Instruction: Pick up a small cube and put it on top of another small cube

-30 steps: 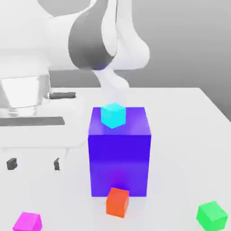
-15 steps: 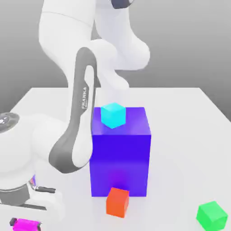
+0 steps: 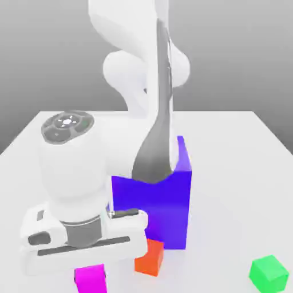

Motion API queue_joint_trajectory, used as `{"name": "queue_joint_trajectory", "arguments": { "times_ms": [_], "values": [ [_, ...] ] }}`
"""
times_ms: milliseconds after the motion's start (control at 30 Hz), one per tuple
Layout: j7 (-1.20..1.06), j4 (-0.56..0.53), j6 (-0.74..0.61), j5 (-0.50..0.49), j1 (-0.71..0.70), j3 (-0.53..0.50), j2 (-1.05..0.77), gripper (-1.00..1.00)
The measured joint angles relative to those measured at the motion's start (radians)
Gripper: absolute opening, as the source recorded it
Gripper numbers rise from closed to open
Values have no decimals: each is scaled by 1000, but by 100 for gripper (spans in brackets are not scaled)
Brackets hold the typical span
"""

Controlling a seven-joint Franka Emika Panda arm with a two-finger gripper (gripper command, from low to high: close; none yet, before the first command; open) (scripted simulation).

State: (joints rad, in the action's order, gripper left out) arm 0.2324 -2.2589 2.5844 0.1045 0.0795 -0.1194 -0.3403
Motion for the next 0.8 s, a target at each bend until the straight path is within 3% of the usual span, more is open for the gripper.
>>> {"name": "queue_joint_trajectory", "arguments": {
  "times_ms": [300, 433, 467, 667, 800],
  "values": [
    [-184, -29, -36, -135, 217, 210, 74, -100],
    [-204, -19, 64, -193, 280, 234, -36, -100],
    [-202, -18, 81, -198, 285, 232, -54, 100],
    [-201, -17, 90, -201, 287, 231, -63, 100],
    [-220, -23, -4, -176, 277, 247, 39, 100]
  ]
}}
